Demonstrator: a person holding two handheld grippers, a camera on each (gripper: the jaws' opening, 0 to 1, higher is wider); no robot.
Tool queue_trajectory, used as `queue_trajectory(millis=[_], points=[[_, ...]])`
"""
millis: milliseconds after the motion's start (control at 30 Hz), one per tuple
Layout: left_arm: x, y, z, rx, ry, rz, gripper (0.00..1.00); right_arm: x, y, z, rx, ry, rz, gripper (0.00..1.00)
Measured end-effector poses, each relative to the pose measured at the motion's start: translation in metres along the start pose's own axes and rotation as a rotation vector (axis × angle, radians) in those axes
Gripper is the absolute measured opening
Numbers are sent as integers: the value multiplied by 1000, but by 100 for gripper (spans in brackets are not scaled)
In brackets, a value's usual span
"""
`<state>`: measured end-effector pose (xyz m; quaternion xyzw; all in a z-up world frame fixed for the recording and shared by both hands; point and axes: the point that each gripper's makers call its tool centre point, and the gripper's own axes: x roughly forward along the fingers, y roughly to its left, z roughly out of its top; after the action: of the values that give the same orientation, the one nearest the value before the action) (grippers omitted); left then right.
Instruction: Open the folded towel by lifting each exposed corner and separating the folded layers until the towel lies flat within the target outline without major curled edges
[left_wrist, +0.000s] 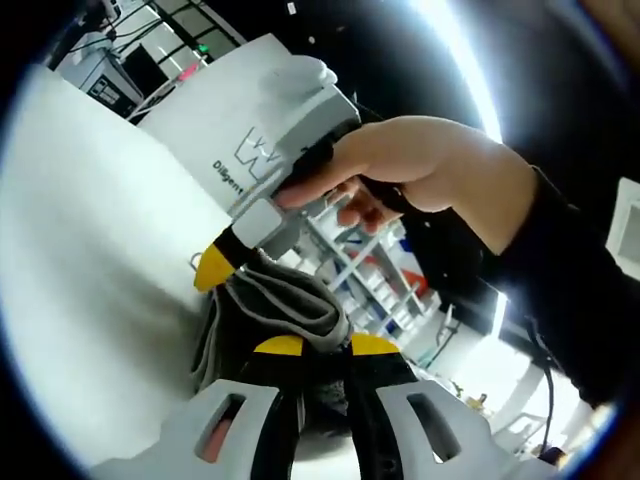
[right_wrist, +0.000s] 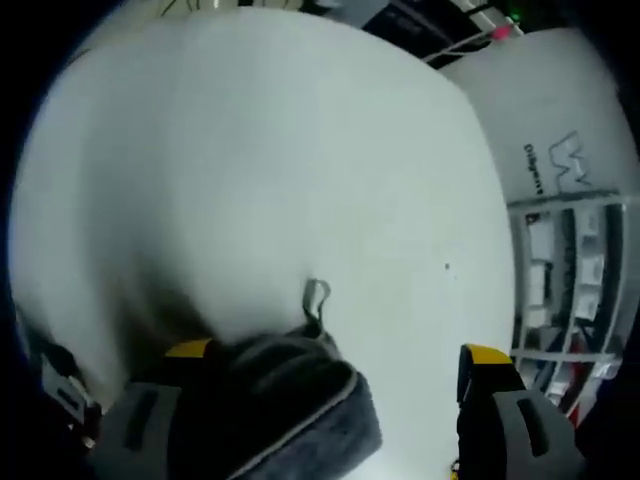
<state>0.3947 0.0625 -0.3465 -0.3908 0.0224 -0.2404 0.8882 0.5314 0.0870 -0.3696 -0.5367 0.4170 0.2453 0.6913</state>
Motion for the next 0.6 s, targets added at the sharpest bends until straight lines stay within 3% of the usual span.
queue_trajectory(millis=[367, 500, 600], points=[[0, 0, -1, -1, 1, 1, 12, -6, -19, -8, 37, 3, -8, 97], [0, 1, -1, -1, 1, 2, 12, -4, -4, -11, 80, 5, 75, 75], [0, 1, -1, -1, 1, 2, 12, -3, -3, -11, 84, 4, 80, 68]])
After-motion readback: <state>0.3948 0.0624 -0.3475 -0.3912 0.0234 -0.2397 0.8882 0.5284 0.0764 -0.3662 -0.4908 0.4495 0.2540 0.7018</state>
